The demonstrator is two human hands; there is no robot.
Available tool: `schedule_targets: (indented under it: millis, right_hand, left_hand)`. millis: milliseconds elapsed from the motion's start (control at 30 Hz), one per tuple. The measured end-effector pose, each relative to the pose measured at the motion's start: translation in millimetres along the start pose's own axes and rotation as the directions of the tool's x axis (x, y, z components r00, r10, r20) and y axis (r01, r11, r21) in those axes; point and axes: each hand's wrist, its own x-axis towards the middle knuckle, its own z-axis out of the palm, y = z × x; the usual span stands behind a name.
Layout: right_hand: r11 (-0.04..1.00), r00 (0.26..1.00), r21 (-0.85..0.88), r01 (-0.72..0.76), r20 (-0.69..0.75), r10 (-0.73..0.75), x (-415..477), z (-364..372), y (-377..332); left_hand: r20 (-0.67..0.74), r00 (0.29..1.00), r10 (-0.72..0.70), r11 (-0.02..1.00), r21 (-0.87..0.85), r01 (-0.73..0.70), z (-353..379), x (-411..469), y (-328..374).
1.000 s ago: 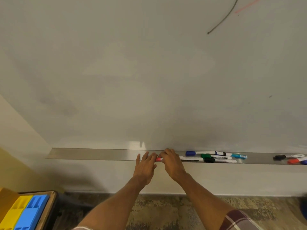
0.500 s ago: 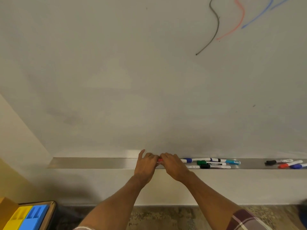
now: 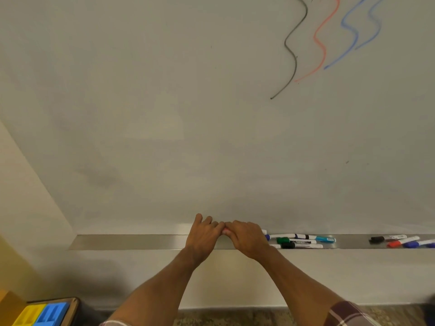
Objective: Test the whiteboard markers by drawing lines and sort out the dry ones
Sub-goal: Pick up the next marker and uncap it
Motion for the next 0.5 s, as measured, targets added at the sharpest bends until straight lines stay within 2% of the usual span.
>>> schedule_targets:
  millis: [100, 200, 267, 433, 500]
  right_hand:
    - [1.000, 0.999, -0.010, 0.003, -0.044, -0.003, -3.9, -2.0, -0.1]
    - [0.995, 0.991, -0.101, 0.001, -0.133, -0.014, -9.7, -5.5, 0.3]
    - [0.995, 0.992, -0.100, -0.027, -0.127, 0.014, -12.2, -10.0, -2.2]
    - [0.982, 0.985, 0.106, -0.154, -0.063, 0.161, -8.5, -21.8, -8.0]
    - [0.979, 0.982, 0.124, -0.160, -0.080, 0.170, -6.7, -28.5, -8.9]
  left_hand:
    - [-0.026, 1.000, 0.007, 1.000, -0.006, -0.007, -0.3, -1.5, 1.1]
    - [-0.042, 0.999, 0.020, 1.000, -0.022, -0.021, 0.4, -4.8, 0.6]
    - [-0.063, 0.997, 0.040, 0.999, -0.009, -0.040, -1.1, -5.2, -0.5]
    - [-0.161, 0.985, -0.061, 0.998, -0.027, 0.058, -11.7, -0.7, -1.9]
    - [-0.179, 0.977, -0.112, 0.993, -0.047, 0.105, -16.4, 2.1, -6.5]
